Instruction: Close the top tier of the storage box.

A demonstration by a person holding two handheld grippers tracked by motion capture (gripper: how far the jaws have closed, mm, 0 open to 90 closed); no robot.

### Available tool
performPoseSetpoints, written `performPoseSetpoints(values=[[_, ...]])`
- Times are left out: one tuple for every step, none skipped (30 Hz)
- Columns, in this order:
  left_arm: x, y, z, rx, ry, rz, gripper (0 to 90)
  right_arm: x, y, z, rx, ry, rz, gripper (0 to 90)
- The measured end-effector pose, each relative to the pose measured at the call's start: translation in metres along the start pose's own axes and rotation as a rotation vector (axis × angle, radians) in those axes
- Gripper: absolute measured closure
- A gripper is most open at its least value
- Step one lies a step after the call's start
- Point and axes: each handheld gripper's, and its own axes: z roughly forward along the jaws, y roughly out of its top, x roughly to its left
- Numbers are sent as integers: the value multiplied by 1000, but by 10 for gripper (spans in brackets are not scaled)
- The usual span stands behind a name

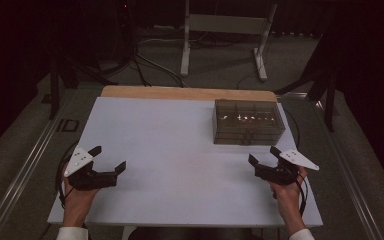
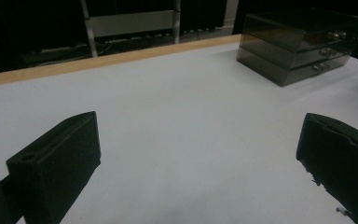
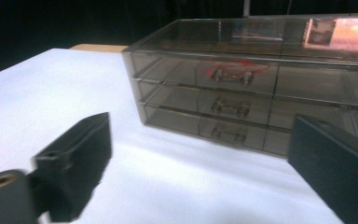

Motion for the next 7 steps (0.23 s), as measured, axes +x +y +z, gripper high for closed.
performPoseSetpoints(values=[[0,0,0,-1,2,2,12,0,-2,-5,-9,13,-5,42],[0,0,0,-3,3,2,12,0,-4,-10,-16,19,-10,36],[0,-1,1,-5,3,1,12,0,-6,-15,-27,18,-11,37],[0,-1,1,-7,4,1,12,1,-7,-19,-33,21,-8,37],[-1,-1,1,-8,4,0,12,1,-9,-22,-41,28,-9,37],[-1,-1,1,-10,3,0,12,2,-11,-26,-43,26,-14,37],[-1,-1,2,-10,3,4,12,3,-13,-29,-46,21,-26,36]])
